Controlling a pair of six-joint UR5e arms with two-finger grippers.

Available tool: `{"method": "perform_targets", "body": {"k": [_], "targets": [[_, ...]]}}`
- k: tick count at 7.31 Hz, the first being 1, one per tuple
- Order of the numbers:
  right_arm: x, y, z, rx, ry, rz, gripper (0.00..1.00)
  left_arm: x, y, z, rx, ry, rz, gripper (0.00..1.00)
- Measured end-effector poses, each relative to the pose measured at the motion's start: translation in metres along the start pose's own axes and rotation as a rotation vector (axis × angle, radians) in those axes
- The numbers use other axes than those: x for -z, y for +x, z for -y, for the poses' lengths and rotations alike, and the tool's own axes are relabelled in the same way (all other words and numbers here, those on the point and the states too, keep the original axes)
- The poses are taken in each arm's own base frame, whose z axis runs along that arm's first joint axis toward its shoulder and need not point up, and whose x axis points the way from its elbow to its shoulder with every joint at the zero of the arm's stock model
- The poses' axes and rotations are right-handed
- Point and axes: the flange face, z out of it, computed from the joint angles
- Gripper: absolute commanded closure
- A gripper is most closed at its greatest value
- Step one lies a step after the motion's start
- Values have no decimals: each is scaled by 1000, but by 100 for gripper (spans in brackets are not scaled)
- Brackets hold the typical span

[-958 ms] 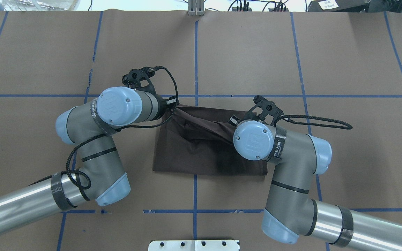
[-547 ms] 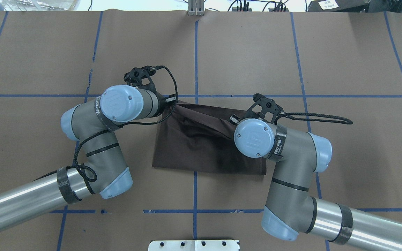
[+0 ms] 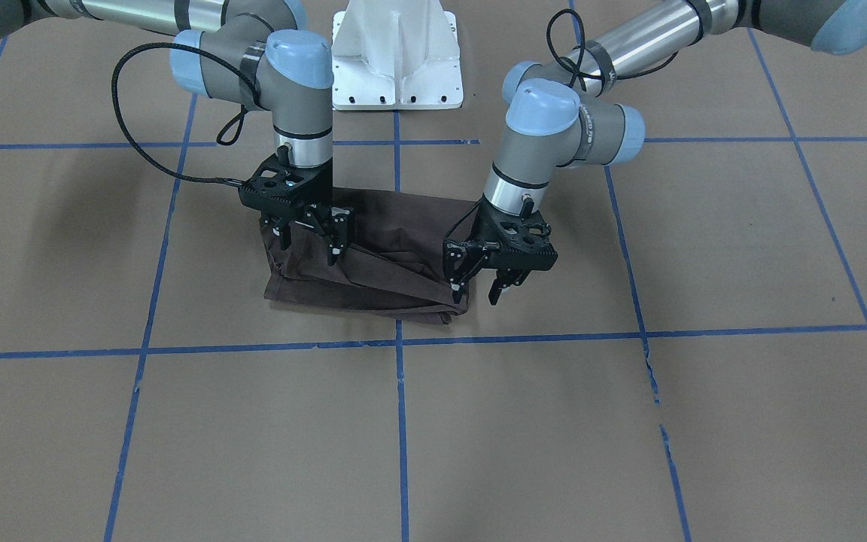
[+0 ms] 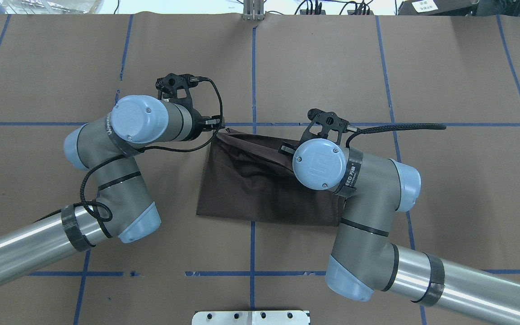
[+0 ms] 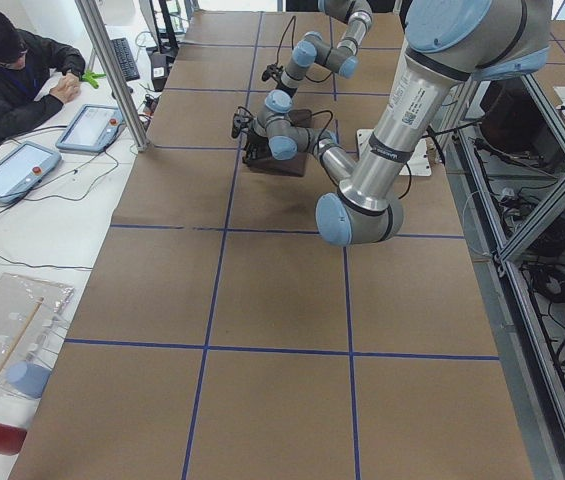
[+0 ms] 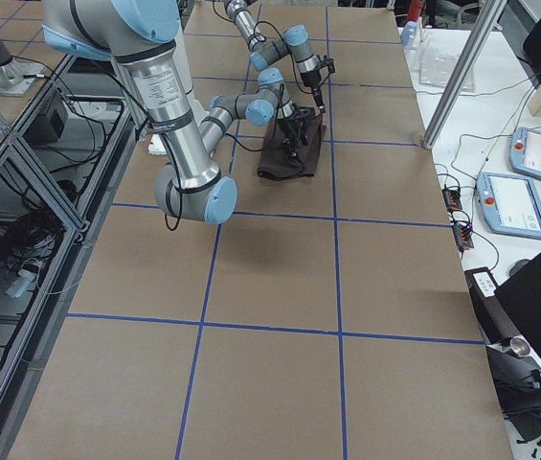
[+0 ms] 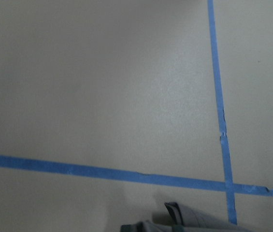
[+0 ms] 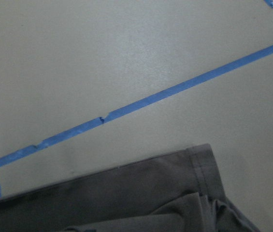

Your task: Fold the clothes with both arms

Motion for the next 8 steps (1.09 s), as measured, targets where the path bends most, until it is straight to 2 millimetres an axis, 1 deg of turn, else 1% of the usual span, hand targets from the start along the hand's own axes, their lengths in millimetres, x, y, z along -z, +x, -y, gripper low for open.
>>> {"method": "perform_targets", "body": {"k": [1, 2, 4, 5, 6, 7, 8], "targets": [[9, -12, -6, 35, -9, 19, 0, 6, -15, 6, -35, -19, -8, 0], [13, -19, -21, 68, -15, 30, 0, 10, -25, 7, -54, -26, -14, 0], [11, -21, -60, 130, 2, 28, 0, 11, -32, 7, -62, -30, -17, 0], [6, -18, -73, 162, 11, 14, 0, 11, -34, 7, -60, -31, -16, 0], [1, -16, -80, 203, 19, -9, 0, 11, -35, 6, -59, -31, -16, 0], [-5, -14, -82, 249, 31, -31, 0, 12, -35, 7, -58, -30, -17, 0], [-14, -11, -77, 296, 50, -57, 0, 12, -35, 7, -57, -30, -17, 0]]}}
